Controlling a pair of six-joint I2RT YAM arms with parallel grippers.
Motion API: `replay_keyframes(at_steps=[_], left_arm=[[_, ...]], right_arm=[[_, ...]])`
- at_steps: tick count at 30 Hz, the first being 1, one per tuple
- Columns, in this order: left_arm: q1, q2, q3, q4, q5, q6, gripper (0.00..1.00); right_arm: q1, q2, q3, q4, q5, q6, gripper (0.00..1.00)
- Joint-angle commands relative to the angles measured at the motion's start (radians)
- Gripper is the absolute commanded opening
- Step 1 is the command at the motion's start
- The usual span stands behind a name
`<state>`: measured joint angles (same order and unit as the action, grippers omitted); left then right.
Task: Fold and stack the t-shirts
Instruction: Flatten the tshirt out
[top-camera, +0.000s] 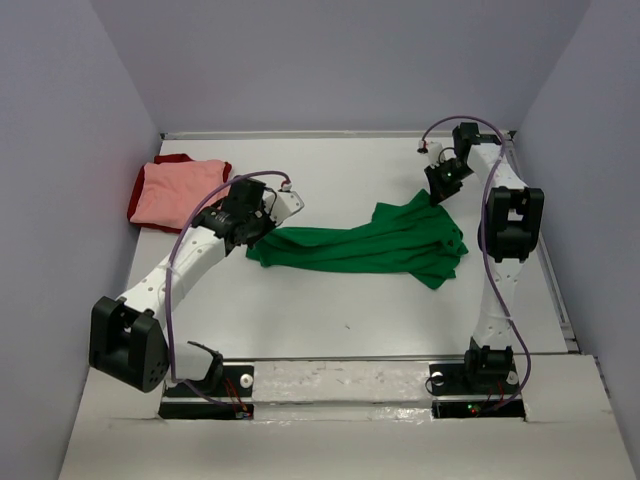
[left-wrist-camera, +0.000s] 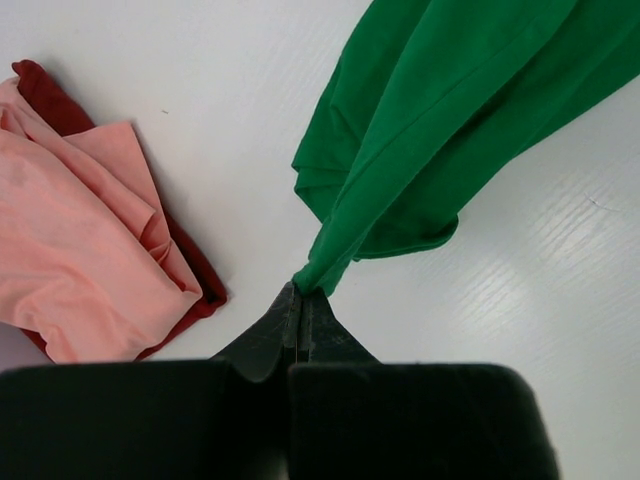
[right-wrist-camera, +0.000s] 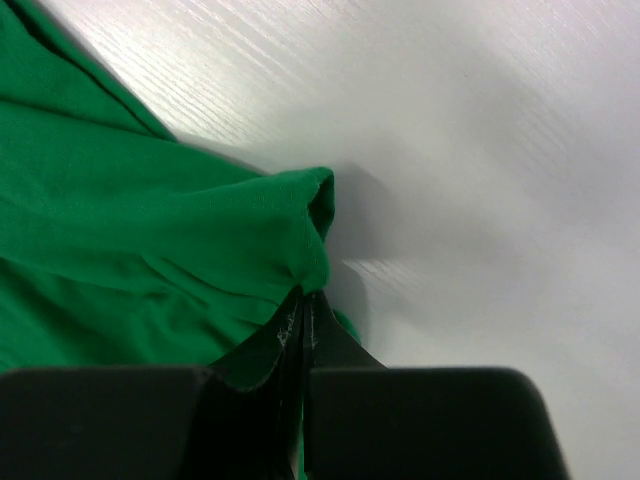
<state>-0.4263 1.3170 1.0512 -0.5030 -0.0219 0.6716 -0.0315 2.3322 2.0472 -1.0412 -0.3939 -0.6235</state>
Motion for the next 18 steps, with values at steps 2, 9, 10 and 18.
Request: replay_keyframes(at_steps=[2,9,10,18], left_arm=[[-0.005,0.001,0.055,-0.019,-0.003,-0.006,0.00],[0.007,-0.082,0.062,0.176,-0.076,0.060,0.00],[0.021,-0.091,0.064,0.214,-0.066,0.080,0.00],[0.270,0.102,0.429,0.183,0.173,-0.027,0.00]], right_arm=[[-0.011,-0.030,0.027,-0.019,-0.002,-0.004,0.00],[-0.011,-0.186,0.037,0.073,0.117,0.108,0.00],[-0.011,-0.198,0.053,0.079,0.134,0.116,0.00],[-0.011,-0.382,0.191,0.038,0.175,0.205,0.00]])
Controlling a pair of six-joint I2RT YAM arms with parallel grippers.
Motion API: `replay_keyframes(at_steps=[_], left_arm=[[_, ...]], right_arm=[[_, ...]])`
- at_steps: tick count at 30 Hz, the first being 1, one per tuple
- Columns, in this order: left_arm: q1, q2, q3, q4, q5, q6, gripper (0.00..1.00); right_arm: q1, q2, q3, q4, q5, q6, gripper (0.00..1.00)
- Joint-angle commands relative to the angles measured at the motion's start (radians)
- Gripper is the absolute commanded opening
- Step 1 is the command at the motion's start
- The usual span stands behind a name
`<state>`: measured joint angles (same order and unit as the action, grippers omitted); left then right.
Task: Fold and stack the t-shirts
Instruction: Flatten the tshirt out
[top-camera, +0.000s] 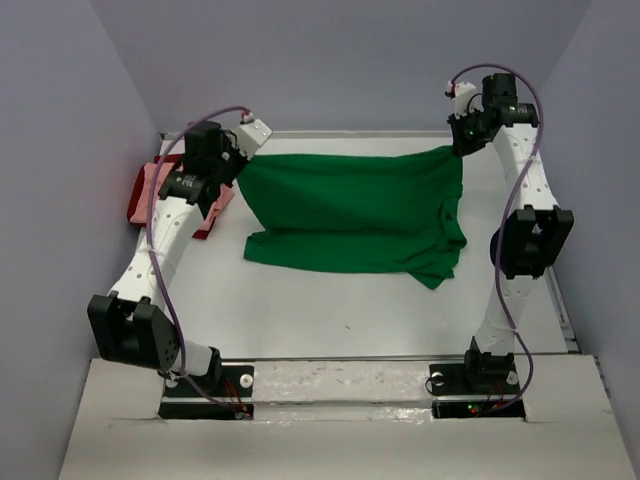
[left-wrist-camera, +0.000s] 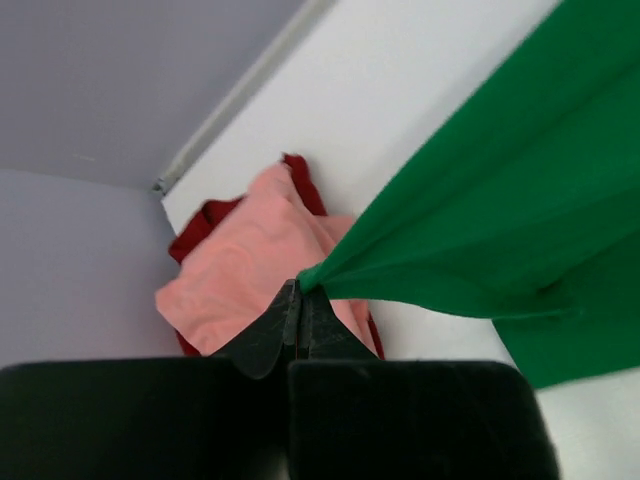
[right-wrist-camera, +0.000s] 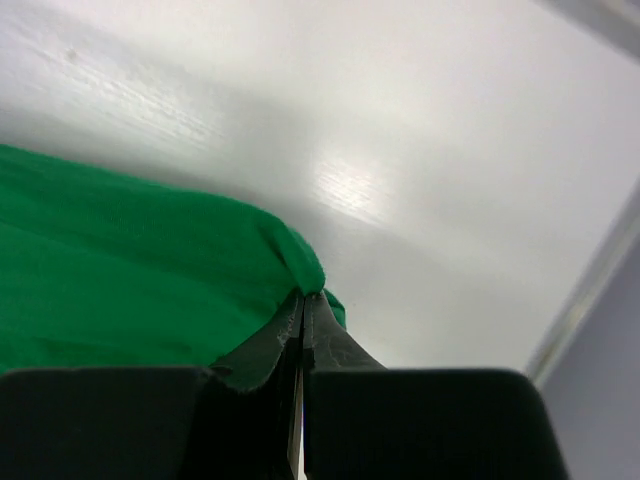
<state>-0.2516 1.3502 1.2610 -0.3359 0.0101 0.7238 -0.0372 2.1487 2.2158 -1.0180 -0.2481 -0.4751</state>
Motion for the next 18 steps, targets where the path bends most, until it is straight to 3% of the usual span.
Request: replay_keyframes(at_steps=[1,4,13,18], left_arm=[[0.095,0.063,0.233,0.005,0.142,-0.092,0.00],[0.112,-0.043,0.204,-0.012,0.201,-0.100,0.00],[0.112,-0.537,0.005,-0.066,0.398,-0.043,0.00],[0.161,-0.672,0.035,-0.140,0.545,-0.037,0.00]], right_arm=[[-0.006,-0.240,-0.007,0.013,0.023,0.056,0.00],[-0.006,-0.390,-0.128,0.027,0.007,0.055,0.00],[-0.006,-1.109,-0.523,0.059,-0.029,0.093,0.00],[-0.006,-1.309,-0.582,0.047,-0.023,0.115,0.00]])
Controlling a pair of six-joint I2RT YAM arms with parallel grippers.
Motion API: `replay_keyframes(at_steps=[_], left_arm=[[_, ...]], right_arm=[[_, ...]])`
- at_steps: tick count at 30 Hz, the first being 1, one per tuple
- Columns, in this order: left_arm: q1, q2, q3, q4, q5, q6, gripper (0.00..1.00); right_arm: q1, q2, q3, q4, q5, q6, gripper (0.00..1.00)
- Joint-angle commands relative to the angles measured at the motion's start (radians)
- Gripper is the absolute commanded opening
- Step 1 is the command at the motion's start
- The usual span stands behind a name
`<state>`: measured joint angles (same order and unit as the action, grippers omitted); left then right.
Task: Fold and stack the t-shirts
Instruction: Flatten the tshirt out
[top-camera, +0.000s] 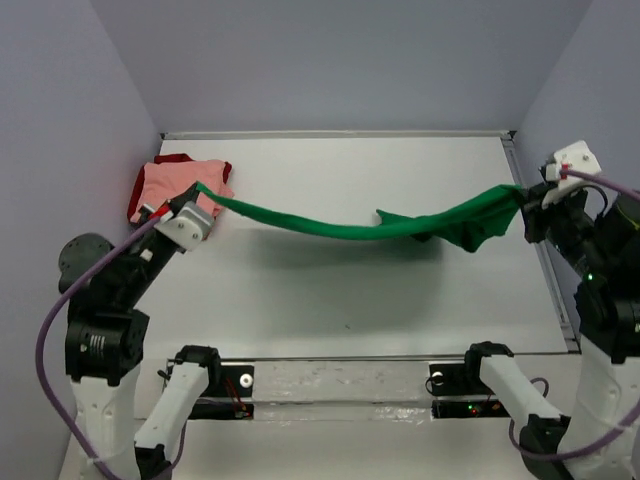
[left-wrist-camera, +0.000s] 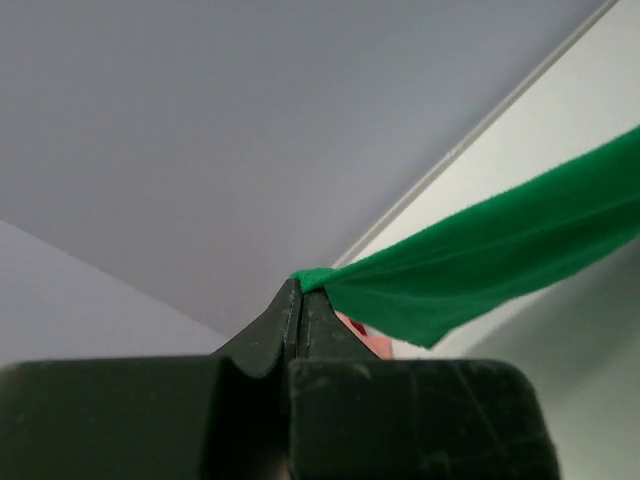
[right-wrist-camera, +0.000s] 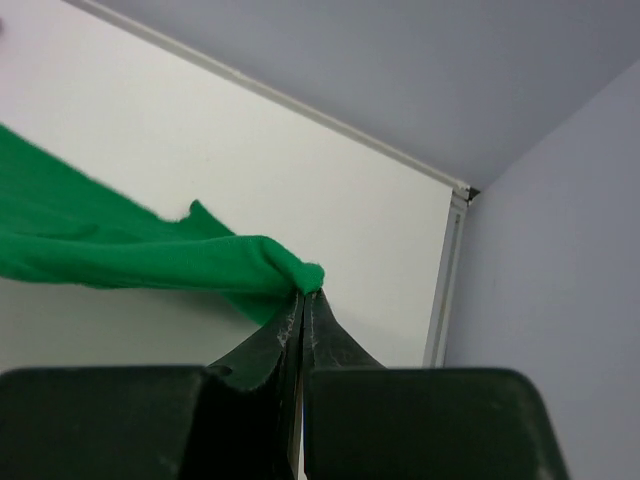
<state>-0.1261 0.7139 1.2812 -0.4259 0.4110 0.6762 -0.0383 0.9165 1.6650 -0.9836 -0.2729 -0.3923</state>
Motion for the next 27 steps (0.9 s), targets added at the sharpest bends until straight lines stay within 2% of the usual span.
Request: replay_keyframes(at_steps=[1,7,13,20,23,24,27], left_arm=[[0.042,-0.039,0.024,-0.051,0.156,0.005,0.00],[0.080,0.032,0.101,0.015,0.163,-0.061,0.00],[0.082,0.168,0.107,0.174,0.028,-0.128,0.00],[0.082,0.430,0.076,0.412,-0.116,-0.202,0.00],[0.082,0.597,0.125,0.463,-0.172,-0.202,0.00],[0.082,0.680,0.171,0.476,-0.196,-0.201,0.00],[0.082,0.801,0.245,0.487,-0.196,-0.204,0.00]], right_arm=[[-0.005,-0.088,-0.025,0.008,0.009,0.030,0.00],[-0.014,-0.024,0.051,0.063,0.058,0.027,0.00],[-0.014,0.113,0.064,0.215,0.112,0.027,0.00],[-0.014,0.438,0.038,0.414,0.139,0.020,0.00],[-0.014,0.629,0.117,0.457,0.146,0.004,0.00],[-0.014,0.730,0.197,0.457,0.152,0.000,0.00],[-0.014,0.858,0.330,0.441,0.165,-0.016,0.00]])
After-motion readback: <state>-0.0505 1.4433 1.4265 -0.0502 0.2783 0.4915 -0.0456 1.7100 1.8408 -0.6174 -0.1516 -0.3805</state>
